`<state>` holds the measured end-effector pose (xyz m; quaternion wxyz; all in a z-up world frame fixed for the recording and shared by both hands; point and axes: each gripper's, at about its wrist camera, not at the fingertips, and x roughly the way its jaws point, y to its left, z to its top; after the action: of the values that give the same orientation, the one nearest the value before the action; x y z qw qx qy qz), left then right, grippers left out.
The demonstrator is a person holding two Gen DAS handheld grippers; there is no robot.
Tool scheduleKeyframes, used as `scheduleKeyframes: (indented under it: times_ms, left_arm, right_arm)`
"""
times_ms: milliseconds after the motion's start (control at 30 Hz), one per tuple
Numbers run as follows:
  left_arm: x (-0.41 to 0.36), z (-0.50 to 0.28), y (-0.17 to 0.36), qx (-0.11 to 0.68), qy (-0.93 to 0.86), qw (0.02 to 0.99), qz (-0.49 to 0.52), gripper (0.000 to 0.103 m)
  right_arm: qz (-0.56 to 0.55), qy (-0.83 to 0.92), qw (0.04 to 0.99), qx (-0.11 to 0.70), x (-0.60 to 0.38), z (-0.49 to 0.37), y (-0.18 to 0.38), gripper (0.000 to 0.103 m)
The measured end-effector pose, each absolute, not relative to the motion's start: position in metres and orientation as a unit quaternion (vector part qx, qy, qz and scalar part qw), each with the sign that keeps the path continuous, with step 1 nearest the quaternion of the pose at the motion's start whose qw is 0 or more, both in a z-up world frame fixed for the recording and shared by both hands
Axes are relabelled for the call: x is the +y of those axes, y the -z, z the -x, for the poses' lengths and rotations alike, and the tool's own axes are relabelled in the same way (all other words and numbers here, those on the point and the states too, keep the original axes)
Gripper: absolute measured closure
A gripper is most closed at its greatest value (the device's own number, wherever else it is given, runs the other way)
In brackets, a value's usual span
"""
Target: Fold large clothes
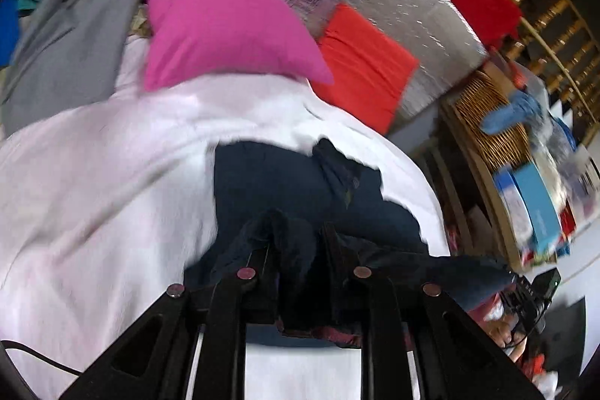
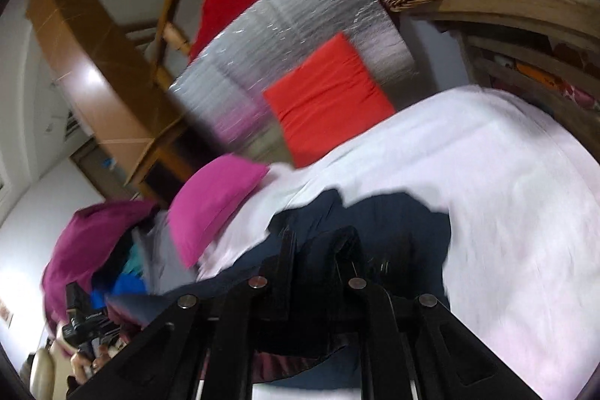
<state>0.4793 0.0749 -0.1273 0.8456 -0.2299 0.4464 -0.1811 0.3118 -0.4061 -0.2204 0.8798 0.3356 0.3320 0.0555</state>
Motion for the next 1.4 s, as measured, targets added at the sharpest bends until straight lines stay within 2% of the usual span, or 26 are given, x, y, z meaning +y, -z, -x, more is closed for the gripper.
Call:
scheduleKeyframes:
  times_ms: [267, 467, 567, 633, 667, 733, 767, 800, 867, 900, 933, 1000, 1167, 1300, 1400]
  left_arm:
    - [0.053, -0.617, 0.216, 0.497, 0.148, 0.823, 0.232, 0.085]
    - [0.055, -0.652, 0.253, 0.497, 0.15, 0.819, 0.246, 0.087]
    - [0.051, -0.659, 0.266, 0.498, 0.154, 0.818, 0.243, 0.083]
    - [0.054, -0.659, 0.271, 0.501, 0.155, 0.811, 0.26, 0.083]
    - [0.059, -0.657, 0.27, 0.499, 0.16, 0.805, 0.279, 0.082]
    - [0.074, -0.652, 0.265, 0.492, 0.171, 0.789, 0.325, 0.076]
    - [0.078, -0.649, 0.261, 0.488, 0.174, 0.786, 0.338, 0.073]
    - [0.085, -0.642, 0.253, 0.48, 0.174, 0.783, 0.355, 0.066]
    - [0.09, -0.627, 0.236, 0.464, 0.171, 0.79, 0.363, 0.056]
    - [0.093, -0.612, 0.22, 0.446, 0.161, 0.803, 0.361, 0.043]
    - [0.095, -0.601, 0.21, 0.43, 0.151, 0.815, 0.359, 0.023]
    - [0.103, -0.563, 0.182, 0.369, 0.128, 0.847, 0.359, 0.013]
    - [0.098, -0.474, 0.166, 0.36, 0.126, 0.851, 0.36, 0.013]
    - [0.091, -0.399, 0.199, 0.366, 0.103, 0.85, 0.363, 0.013]
    - [0.093, -0.377, 0.234, 0.397, 0.057, 0.836, 0.374, 0.013]
  right_arm:
    - [-0.33, 0.016, 0.86, 0.388, -0.419, -0.455, 0.308, 0.092]
    - [-0.383, 0.046, 0.826, 0.411, -0.436, -0.506, 0.378, 0.092]
    - [-0.452, 0.038, 0.782, 0.427, -0.45, -0.52, 0.413, 0.089]
    - [-0.499, 0.017, 0.759, 0.417, -0.46, -0.516, 0.423, 0.083]
    - [-0.535, -0.002, 0.745, 0.398, -0.467, -0.511, 0.426, 0.075]
    - [-0.592, -0.019, 0.724, 0.354, -0.483, -0.497, 0.421, 0.043]
    - [-0.603, -0.005, 0.728, 0.328, -0.491, -0.485, 0.412, 0.014]
    - [-0.605, 0.01, 0.738, 0.3, -0.499, -0.474, 0.401, 0.008]
    - [-0.587, 0.009, 0.762, 0.275, -0.508, -0.457, 0.375, 0.008]
    - [-0.569, -0.001, 0.772, 0.285, -0.507, -0.451, 0.362, 0.008]
    - [-0.543, -0.005, 0.787, 0.294, -0.504, -0.44, 0.346, 0.008]
    - [-0.502, -0.008, 0.809, 0.306, -0.495, -0.42, 0.326, 0.008]
    - [-0.478, -0.035, 0.815, 0.325, -0.461, -0.359, 0.301, 0.008]
    - [-0.502, -0.039, 0.795, 0.339, -0.426, -0.307, 0.31, 0.008]
    - [-0.528, -0.041, 0.772, 0.351, -0.4, -0.28, 0.328, 0.008]
